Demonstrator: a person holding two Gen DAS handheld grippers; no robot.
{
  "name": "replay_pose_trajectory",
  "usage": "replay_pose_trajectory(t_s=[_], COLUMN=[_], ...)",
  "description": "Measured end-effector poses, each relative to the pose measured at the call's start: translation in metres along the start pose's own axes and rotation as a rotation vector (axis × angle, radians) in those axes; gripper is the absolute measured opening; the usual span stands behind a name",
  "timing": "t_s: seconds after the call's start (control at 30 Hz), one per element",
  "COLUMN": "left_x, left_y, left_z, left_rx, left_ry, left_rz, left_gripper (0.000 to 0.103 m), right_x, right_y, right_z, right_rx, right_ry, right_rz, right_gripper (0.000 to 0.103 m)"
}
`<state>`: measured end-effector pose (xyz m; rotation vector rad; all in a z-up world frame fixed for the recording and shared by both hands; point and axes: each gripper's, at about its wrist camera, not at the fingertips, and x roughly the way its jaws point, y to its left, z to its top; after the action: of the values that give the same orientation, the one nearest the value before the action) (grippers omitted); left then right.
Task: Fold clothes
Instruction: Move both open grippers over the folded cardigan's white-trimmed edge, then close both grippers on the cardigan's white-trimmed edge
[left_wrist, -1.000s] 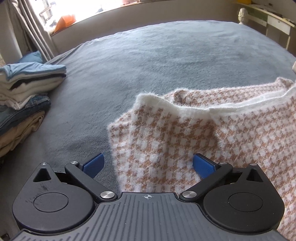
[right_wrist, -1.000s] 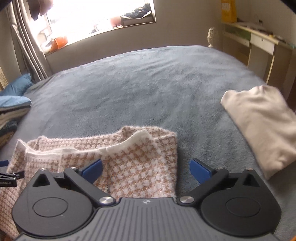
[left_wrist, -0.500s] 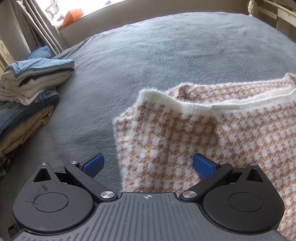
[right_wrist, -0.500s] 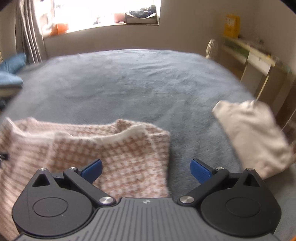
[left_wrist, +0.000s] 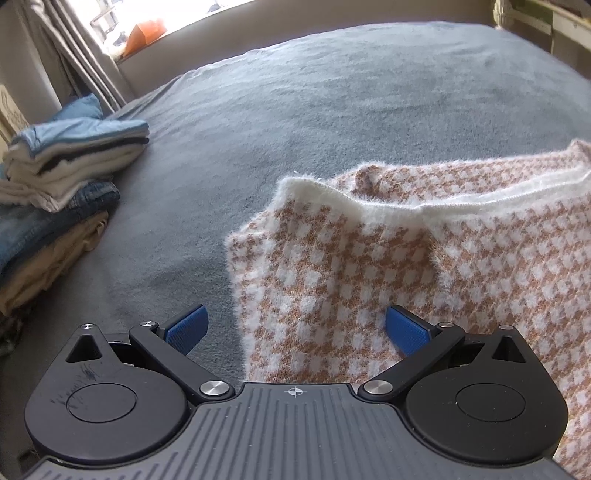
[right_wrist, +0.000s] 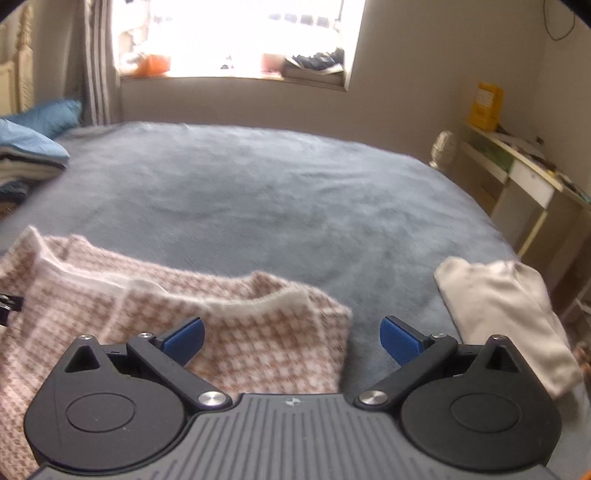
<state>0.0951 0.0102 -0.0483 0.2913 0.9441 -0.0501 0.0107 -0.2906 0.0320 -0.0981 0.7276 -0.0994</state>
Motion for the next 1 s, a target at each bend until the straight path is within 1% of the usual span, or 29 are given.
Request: replay_pose_trajectory(t_s=[0.07, 0.17, 0.2, 0.27, 0.37, 0.47, 0.5, 0.53, 0.6, 0.63, 0.77, 0.87, 1.0], left_x=[-0.002, -0.011, -0.013, -0.014, -0.012, -0.007, -0.005, -0.003, -0.001, 0.0, 0.006, 0.009, 0.015], left_y=[0.005, 0.007, 0.007, 0.011, 0.019, 0.026, 0.028, 0.03, 0.034, 0.035, 0.038, 0.043, 0.048], left_z=[-0.001, -0.004, -0.005, -0.004, -0.003, -0.002, -0.001, 0.001, 0.003, 0.004, 0.005, 0.004, 0.004], left_rx=[-0.015, 0.006, 0.019, 0.025, 0.007, -0.001, -0.002, -0.004, -0.003, 0.0, 0.025, 0.029, 0.02], left_ry=[-0.025, -0.129, -0.164, -0.193, -0.227, -0.253, -0.254, -0.253, -0.253, -0.254, -0.247, -0.247, -0.24], left_rz=[-0.008, 0.031, 0.029, -0.023, -0.124, -0.193, -0.215, -0.24, -0.287, -0.304, -0.336, -0.366, -0.397], left_gripper=[0.103, 0.103, 0.103, 0.103, 0.101, 0.089, 0.075, 0.064, 0.061, 0.057, 0.046, 0.042, 0.041], right_x=[0.0, 0.006, 0.008, 0.013, 0.022, 0.031, 0.033, 0.035, 0.04, 0.042, 0.05, 0.058, 0.075], right_y=[0.0, -0.005, -0.008, -0.016, -0.028, -0.035, -0.036, -0.038, -0.041, -0.042, -0.049, -0.052, -0.055], right_z=[0.002, 0.002, 0.002, 0.0, -0.002, -0.003, -0.003, -0.003, -0.003, -0.002, -0.001, -0.001, -0.001], right_rx=[-0.003, -0.007, 0.003, 0.033, 0.078, 0.093, 0.091, 0.09, 0.086, 0.082, 0.074, 0.065, 0.074], right_ry=[-0.01, -0.005, -0.004, -0.001, 0.009, 0.022, 0.027, 0.031, 0.039, 0.043, 0.063, 0.085, 0.122], right_rz=[0.013, 0.026, 0.039, 0.088, 0.156, 0.218, 0.241, 0.26, 0.285, 0.292, 0.321, 0.347, 0.364], right_gripper=[0.103, 0.103, 0.103, 0.103, 0.103, 0.099, 0.098, 0.098, 0.094, 0.09, 0.081, 0.074, 0.071])
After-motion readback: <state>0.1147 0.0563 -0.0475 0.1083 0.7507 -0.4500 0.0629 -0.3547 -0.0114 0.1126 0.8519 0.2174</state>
